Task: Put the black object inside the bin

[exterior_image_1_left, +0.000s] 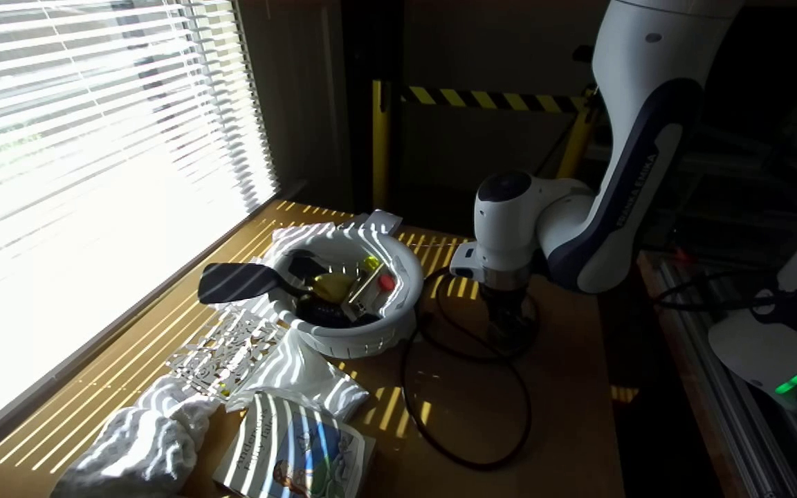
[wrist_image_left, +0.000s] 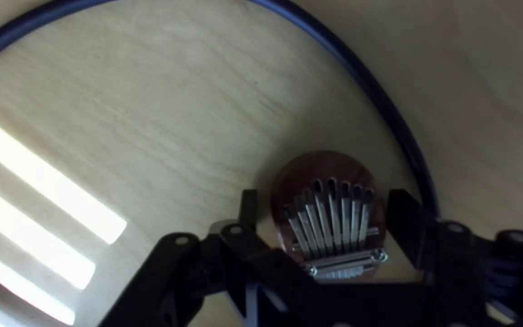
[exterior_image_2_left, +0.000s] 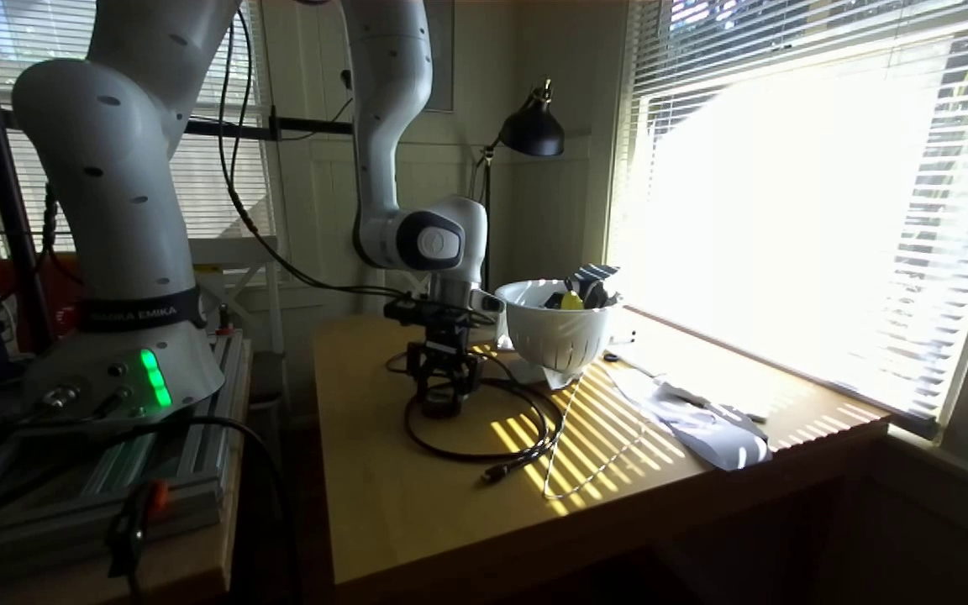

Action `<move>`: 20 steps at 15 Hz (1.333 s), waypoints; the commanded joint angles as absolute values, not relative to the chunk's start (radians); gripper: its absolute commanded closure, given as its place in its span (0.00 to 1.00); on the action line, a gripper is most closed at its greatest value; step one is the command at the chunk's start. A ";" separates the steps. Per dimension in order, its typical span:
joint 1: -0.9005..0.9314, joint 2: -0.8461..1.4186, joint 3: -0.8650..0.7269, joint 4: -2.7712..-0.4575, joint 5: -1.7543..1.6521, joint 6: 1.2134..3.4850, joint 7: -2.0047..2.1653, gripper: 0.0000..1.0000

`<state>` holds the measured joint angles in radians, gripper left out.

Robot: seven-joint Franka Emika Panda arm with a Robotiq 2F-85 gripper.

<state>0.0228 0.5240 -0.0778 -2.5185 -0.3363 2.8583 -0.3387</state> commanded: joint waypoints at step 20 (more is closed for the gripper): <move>0.093 -0.076 -0.213 -2.744 -0.408 3.068 -0.289 0.65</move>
<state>0.0284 -0.0072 -0.2601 -2.7445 -0.6047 3.1512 -0.1918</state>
